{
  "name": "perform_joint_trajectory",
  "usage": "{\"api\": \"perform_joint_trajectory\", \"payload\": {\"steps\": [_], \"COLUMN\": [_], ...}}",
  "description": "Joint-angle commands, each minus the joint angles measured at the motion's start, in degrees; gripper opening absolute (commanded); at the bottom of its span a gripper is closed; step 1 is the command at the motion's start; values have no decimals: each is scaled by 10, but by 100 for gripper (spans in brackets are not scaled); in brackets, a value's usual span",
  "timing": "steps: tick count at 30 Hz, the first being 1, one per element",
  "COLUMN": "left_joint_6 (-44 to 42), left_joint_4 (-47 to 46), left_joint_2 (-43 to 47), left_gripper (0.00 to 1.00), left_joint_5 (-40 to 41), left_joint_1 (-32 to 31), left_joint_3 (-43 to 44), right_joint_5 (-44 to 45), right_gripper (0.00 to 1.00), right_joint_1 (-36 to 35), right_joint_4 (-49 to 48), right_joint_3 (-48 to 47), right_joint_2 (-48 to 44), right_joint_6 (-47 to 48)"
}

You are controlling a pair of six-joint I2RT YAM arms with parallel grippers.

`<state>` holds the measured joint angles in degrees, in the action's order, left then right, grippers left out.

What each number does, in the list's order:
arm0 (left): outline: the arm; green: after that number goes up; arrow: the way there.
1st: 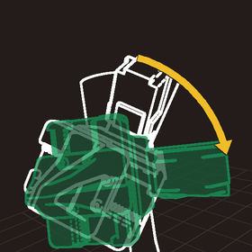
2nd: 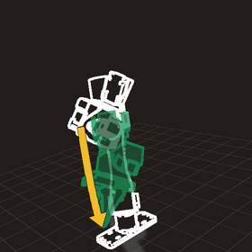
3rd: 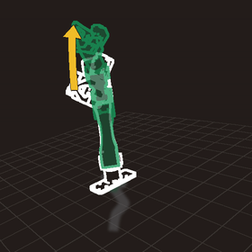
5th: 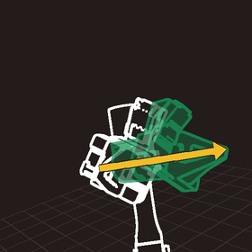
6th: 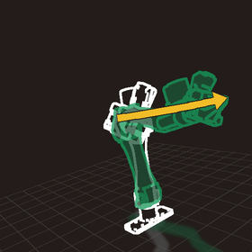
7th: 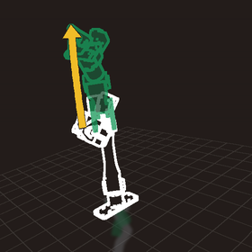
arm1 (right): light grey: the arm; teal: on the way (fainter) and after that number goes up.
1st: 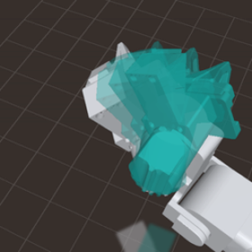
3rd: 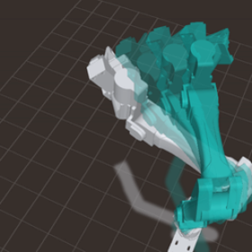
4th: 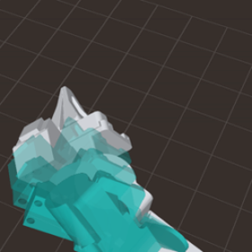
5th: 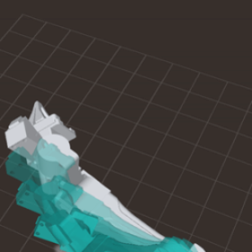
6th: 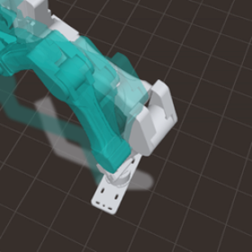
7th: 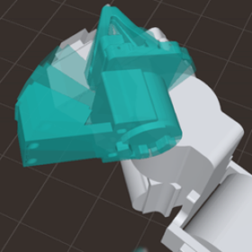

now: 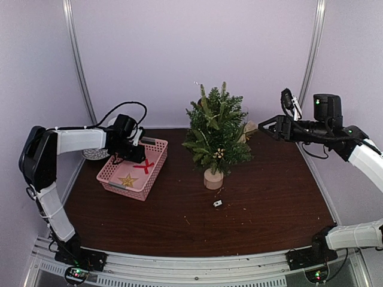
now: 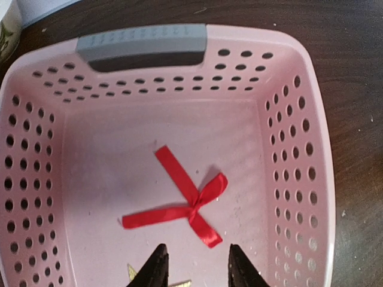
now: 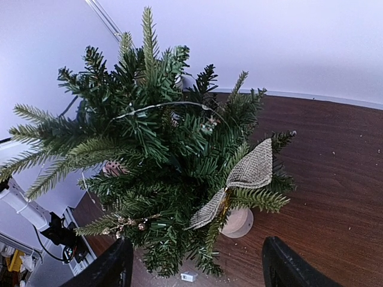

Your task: Decorate the small christmas tree

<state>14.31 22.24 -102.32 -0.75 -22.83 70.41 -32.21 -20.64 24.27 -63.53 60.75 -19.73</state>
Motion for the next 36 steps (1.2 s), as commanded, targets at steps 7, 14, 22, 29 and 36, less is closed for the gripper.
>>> {"api": "perform_joint_trajectory", "payload": {"steps": [7,14,22,29,36], "left_joint_6": [-109,-137,-168,-174,-166], "left_joint_4": [119,138,158,161,163], "left_joint_2": [-150,-185,-218,-226,-221], "left_gripper": [28,27,24,21,9], "left_joint_5": [-57,-63,-35,-19,-24], "left_joint_1": [0,5,5,5,5], "left_joint_3": [176,194,225,232,224], "right_joint_5": [-16,-21,-27,-33,-33], "right_gripper": [77,77,77,77,77], "right_joint_1": [5,7,8,8,9], "right_joint_4": [5,5,2,-1,2], "right_joint_3": [-4,-6,-9,-13,-20], "right_joint_2": [5,13,23,28,30], "right_joint_6": [2,0,-6,-10,-10]}}
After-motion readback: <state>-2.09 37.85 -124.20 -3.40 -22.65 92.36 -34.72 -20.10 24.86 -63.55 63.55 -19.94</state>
